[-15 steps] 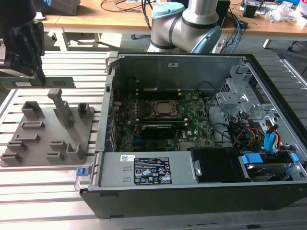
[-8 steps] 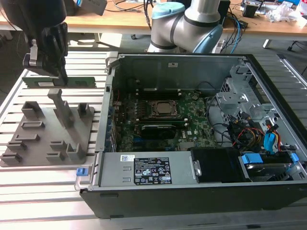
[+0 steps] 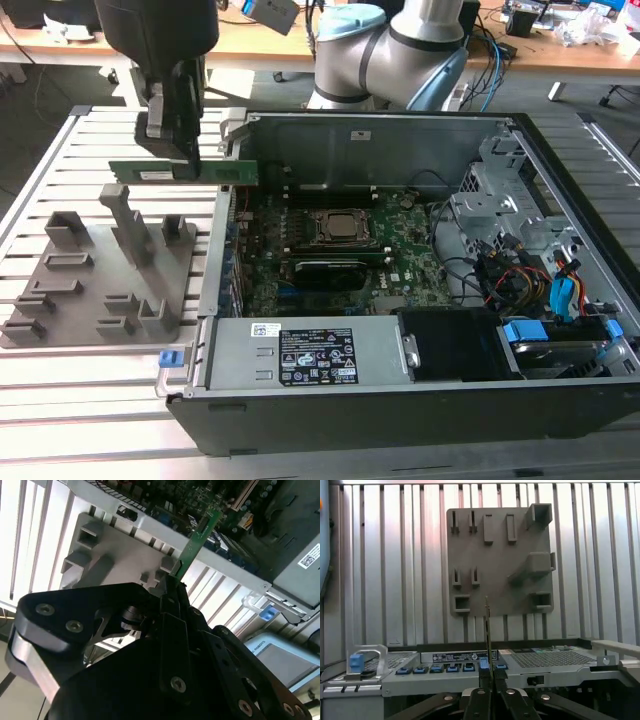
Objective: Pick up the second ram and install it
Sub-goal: 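Pick up the second ram and move it above second insertion slot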
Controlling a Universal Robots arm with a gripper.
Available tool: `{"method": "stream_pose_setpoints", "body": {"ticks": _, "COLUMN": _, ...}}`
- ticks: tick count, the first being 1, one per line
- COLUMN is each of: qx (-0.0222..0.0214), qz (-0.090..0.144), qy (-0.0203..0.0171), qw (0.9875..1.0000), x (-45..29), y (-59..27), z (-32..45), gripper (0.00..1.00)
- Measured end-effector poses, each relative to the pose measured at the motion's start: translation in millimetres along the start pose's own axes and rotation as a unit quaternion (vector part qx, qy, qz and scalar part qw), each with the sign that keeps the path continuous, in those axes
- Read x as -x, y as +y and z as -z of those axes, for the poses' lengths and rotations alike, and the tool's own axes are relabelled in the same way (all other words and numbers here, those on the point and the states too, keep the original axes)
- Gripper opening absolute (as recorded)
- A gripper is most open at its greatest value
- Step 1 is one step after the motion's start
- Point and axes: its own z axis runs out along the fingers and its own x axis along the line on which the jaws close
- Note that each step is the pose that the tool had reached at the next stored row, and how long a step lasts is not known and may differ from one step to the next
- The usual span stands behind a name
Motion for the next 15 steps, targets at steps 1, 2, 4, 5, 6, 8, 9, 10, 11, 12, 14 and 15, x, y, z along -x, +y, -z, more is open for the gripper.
{"method": "stream_pose_setpoints", "body": {"ticks": 1, "qx": 0.0004, "qz": 0.000, "qy": 0.0000, "qw": 1.0000, "x": 0.2, "y": -5.2, "z": 0.3, "gripper": 0.14}}
{"method": "stream_pose_setpoints", "body": {"ticks": 2, "qx": 0.0006, "qz": 0.000, "qy": 0.0001, "qw": 1.0000, "x": 0.3, "y": -7.9, "z": 0.6, "gripper": 0.14}}
{"method": "stream_pose_setpoints", "body": {"ticks": 4, "qx": 0.0018, "qz": 0.000, "qy": 0.0002, "qw": 1.0000, "x": 1.0, "y": -24.1, "z": 1.6, "gripper": 0.14}}
{"method": "stream_pose_setpoints", "body": {"ticks": 5, "qx": 0.0023, "qz": 0.000, "qy": 0.0003, "qw": 1.0000, "x": 1.3, "y": -31.5, "z": 2.1, "gripper": 0.14}}
{"method": "stream_pose_setpoints", "body": {"ticks": 6, "qx": 0.0028, "qz": 0.000, "qy": 0.0004, "qw": 1.0000, "x": 1.5, "y": -38.1, "z": 2.5, "gripper": 0.14}}
{"method": "stream_pose_setpoints", "body": {"ticks": 8, "qx": 0.0037, "qz": 0.000, "qy": 0.0005, "qw": 1.0000, "x": 1.9, "y": -49.7, "z": 3.3, "gripper": 0.14}}
{"method": "stream_pose_setpoints", "body": {"ticks": 9, "qx": 0.0040, "qz": 0.000, "qy": 0.0005, "qw": 1.0000, "x": 2.1, "y": -53.7, "z": 3.5, "gripper": 0.14}}
{"method": "stream_pose_setpoints", "body": {"ticks": 10, "qx": 0.0043, "qz": 0.000, "qy": 0.0005, "qw": 1.0000, "x": 2.3, "y": -57.4, "z": 3.8, "gripper": 0.14}}
{"method": "stream_pose_setpoints", "body": {"ticks": 11, "qx": 0.0049, "qz": 0.000, "qy": 0.0006, "qw": 1.0000, "x": 2.5, "y": -63.2, "z": 4.2, "gripper": 0.14}}
{"method": "stream_pose_setpoints", "body": {"ticks": 12, "qx": 0.0052, "qz": 0.000, "qy": 0.0006, "qw": 1.0000, "x": 2.6, "y": -66.7, "z": 4.4, "gripper": 0.14}}
{"method": "stream_pose_setpoints", "body": {"ticks": 14, "qx": 0.0062, "qz": 0.000, "qy": 0.0007, "qw": 1.0000, "x": 3.1, "y": -78.7, "z": 5.2, "gripper": 0.14}}
{"method": "stream_pose_setpoints", "body": {"ticks": 15, "qx": 0.0070, "qz": 0.000, "qy": 0.0007, "qw": 1.0000, "x": 3.4, "y": -87.6, "z": 5.7, "gripper": 0.14}}
